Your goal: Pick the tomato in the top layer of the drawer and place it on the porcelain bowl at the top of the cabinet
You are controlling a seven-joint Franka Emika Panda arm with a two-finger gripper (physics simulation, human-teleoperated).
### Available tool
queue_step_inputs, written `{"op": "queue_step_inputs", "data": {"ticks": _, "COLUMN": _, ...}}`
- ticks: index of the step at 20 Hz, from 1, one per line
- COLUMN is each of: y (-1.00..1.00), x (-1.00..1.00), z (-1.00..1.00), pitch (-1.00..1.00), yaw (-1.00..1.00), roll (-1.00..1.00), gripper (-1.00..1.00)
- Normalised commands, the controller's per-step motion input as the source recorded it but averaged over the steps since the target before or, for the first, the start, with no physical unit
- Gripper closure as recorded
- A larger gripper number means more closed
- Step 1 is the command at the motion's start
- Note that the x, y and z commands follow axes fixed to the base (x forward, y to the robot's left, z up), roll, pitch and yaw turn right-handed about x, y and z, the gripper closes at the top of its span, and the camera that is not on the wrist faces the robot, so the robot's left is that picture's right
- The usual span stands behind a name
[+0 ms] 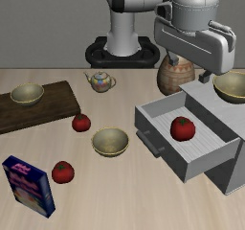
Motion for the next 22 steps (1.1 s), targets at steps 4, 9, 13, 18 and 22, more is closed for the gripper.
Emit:
{"op": "queue_step_inputs", "data": {"ticks": 4, "y": 0.0, "x": 0.0, "z": -1.0, "pitch": 0.0, "yaw": 0.0, "roll": 0.0, "gripper": -1.0}}
{"op": "queue_step_inputs", "data": {"ticks": 9, "y": 0.0, "x": 0.0, "z": -1.0, "pitch": 0.0, "yaw": 0.0, "roll": 0.0, "gripper": -1.0}}
{"op": "queue_step_inputs", "data": {"ticks": 13, "y": 0.0, "x": 0.0, "z": -1.0, "pitch": 0.0, "yaw": 0.0, "roll": 0.0, "gripper": -1.0}}
{"op": "queue_step_inputs", "data": {"ticks": 18, "y": 0.0, "x": -0.2, "z": -0.4, "pitch": 0.0, "yaw": 0.0, "roll": 0.0, "gripper": -1.0}}
{"op": "queue_step_inputs", "data": {"ticks": 22, "y": 0.0, "x": -0.25, "z": 0.0, "pitch": 0.0, "yaw": 0.0, "roll": 0.0, "gripper": 1.0}}
